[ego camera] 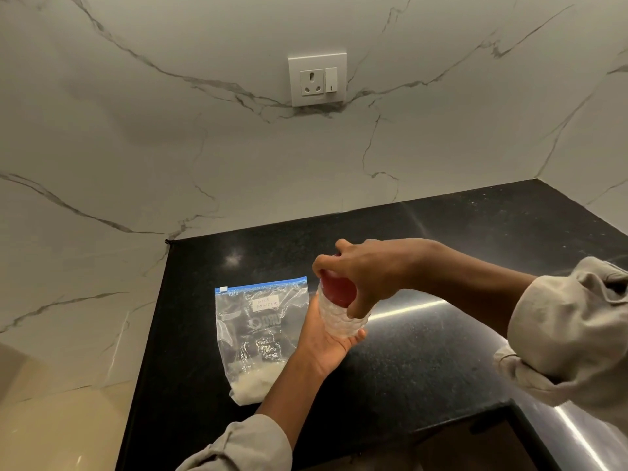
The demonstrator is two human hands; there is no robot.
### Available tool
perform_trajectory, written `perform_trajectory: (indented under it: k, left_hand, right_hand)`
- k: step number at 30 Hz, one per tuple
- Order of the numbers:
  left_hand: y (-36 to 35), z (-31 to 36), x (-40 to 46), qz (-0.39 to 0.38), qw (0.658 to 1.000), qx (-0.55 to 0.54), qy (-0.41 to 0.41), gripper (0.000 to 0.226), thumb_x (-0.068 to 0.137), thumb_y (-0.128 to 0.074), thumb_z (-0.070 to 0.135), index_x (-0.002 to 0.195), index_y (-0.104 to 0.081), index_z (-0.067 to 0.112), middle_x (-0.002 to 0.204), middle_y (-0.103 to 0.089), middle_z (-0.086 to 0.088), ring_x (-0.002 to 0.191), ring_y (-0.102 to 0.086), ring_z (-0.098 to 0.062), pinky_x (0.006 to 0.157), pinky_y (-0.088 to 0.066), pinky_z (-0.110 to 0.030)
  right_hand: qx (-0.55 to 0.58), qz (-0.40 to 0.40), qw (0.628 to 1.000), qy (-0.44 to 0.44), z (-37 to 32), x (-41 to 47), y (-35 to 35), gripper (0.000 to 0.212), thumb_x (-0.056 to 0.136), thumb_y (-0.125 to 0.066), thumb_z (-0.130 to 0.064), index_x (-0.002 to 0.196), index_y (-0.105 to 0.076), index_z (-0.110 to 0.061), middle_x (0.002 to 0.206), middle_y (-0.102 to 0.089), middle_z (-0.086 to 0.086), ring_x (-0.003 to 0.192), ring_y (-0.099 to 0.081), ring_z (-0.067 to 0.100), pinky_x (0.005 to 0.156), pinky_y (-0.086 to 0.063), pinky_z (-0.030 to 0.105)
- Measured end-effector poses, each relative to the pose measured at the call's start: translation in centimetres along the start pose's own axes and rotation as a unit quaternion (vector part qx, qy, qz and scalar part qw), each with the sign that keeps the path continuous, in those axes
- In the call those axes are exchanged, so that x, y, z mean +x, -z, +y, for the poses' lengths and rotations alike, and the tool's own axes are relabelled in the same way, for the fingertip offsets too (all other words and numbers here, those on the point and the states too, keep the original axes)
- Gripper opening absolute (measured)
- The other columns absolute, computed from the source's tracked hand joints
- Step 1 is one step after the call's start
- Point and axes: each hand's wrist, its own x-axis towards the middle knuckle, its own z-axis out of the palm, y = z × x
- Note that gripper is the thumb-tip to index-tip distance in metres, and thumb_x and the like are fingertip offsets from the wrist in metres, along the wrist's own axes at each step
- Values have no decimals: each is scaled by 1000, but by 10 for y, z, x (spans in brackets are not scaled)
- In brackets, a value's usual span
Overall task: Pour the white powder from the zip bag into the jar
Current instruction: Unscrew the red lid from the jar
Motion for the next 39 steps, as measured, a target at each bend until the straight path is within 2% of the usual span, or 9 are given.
perform_trajectory:
  k: [8, 12, 16, 21, 25, 28, 31, 35, 39]
  left_hand:
    - [1, 7, -4, -55, 998, -17, 4, 56, 93, -42, 60, 122, -65, 17, 119, -65, -17, 102, -56, -29, 66, -46, -34]
    - [6, 9, -5, -59, 995, -78, -3, 56, 91, -48, 54, 128, -60, 14, 122, -63, -15, 97, -61, -29, 63, -49, -33]
    - [8, 7, -7, -58, 994, -95, -17, 59, 84, -57, 51, 129, -58, 12, 119, -63, -16, 101, -60, -30, 66, -51, -34]
    - [7, 2, -7, -48, 992, -103, -47, 79, 86, -37, 74, 137, -50, 15, 134, -58, -18, 120, -56, -33, 77, -57, -42]
    - [-3, -6, -17, -54, 990, 0, -128, 77, 81, -33, 74, 137, -48, 23, 134, -59, -12, 121, -60, -31, 87, -54, -53]
    - [-3, -12, -20, -15, 964, 165, -207, 84, 69, -52, 79, 134, -45, 27, 134, -57, -6, 119, -61, -25, 91, -54, -55]
    - [-1, -14, -22, 20, 912, 319, -258, 89, 60, -65, 80, 130, -43, 29, 128, -58, 3, 116, -60, -13, 97, -53, -39]
    - [0, -8, -25, 16, 851, 444, -280, 89, 61, -86, 50, 134, -36, 35, 125, -50, 24, 116, -50, 10, 94, -41, -5]
    - [5, -4, -25, 31, 823, 495, -278, 94, 59, -87, 50, 135, -33, 36, 126, -48, 24, 116, -46, 15, 90, -38, 0]
  right_hand:
    - [160, 56, 985, 28, 28, -11, -7, 77, 75, -79, -39, 133, -28, -47, 127, -36, -6, 111, -47, 21, 83, -58, 33]
    - [397, 165, 901, 53, 44, -26, -11, 72, 77, -79, -27, 131, -34, -40, 128, -39, -3, 105, -57, 26, 82, -59, 32]
    - [615, 296, 726, 83, 48, -31, -50, 75, 72, -79, -22, 133, -37, -33, 133, -48, 10, 108, -66, 30, 88, -56, 44]
    - [845, 356, 386, 100, 37, -22, -100, 62, 70, -65, -12, 127, -43, -25, 136, -49, 24, 114, -60, 44, 96, -46, 61]
    - [890, 363, 274, 40, 27, -13, -115, 28, 82, -62, -22, 108, -56, -27, 127, -54, 22, 117, -56, 34, 105, -40, 56]
    - [892, 393, 223, 26, 23, -7, -116, 20, 81, -68, -30, 94, -54, -24, 112, -59, 15, 104, -61, 27, 97, -49, 47]
    - [878, 432, 206, 7, 22, -1, -118, 32, 81, -69, -29, 104, -50, -19, 96, -63, 9, 94, -66, 23, 81, -56, 39]
    - [884, 419, 206, 0, 21, 4, -127, 38, 78, -65, -18, 113, -51, -23, 113, -59, 16, 111, -61, 36, 93, -52, 51]
    - [905, 383, 182, -33, 24, 8, -135, 57, 77, -50, 0, 129, -46, -22, 130, -52, 25, 112, -60, 46, 97, -49, 52]
